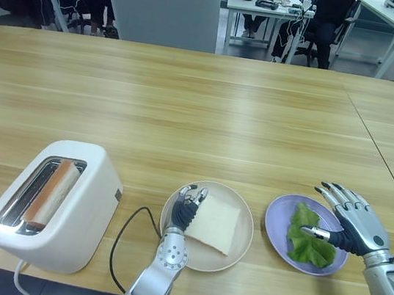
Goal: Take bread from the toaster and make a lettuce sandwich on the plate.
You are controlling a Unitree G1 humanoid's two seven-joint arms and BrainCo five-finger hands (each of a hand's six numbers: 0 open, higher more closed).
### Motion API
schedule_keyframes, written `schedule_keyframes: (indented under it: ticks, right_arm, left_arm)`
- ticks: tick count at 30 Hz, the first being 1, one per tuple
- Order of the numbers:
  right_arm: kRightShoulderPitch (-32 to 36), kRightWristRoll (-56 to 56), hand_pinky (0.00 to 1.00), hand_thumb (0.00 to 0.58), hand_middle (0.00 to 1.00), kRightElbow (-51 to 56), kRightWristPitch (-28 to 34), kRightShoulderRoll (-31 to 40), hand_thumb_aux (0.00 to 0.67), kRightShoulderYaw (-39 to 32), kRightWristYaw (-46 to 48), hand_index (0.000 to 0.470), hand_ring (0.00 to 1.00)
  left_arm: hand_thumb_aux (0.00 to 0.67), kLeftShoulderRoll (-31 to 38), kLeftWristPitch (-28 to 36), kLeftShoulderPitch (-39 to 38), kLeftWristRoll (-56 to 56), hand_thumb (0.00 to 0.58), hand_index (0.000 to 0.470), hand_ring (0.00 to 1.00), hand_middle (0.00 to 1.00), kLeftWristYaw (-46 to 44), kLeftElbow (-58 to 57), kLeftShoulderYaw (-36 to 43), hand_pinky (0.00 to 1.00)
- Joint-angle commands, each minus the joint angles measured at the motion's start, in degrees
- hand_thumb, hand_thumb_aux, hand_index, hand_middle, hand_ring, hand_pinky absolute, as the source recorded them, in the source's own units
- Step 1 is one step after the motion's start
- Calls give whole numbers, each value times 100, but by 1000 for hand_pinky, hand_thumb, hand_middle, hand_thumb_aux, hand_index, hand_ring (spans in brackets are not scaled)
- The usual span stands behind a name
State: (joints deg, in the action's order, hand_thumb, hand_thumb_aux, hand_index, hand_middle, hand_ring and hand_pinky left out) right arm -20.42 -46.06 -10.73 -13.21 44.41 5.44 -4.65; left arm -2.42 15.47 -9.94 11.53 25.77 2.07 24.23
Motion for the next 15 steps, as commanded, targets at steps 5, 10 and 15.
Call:
schedule_keyframes:
  ticks: [5,10,15]
  right_arm:
    - [197,-6,31,0,31,580,-109,100,0,-189,139,0,31]
    - [386,5,35,0,35,685,-177,73,0,-305,197,0,35]
    - [600,35,31,0,31,716,-228,16,0,-431,185,0,31]
  left_arm:
    - [0,-565,23,36,260,0,0,169,169,105,168,211,169]
    - [0,-532,198,-31,483,0,0,141,141,102,609,350,141]
    - [0,-481,657,-235,727,0,0,114,114,-89,1496,659,114]
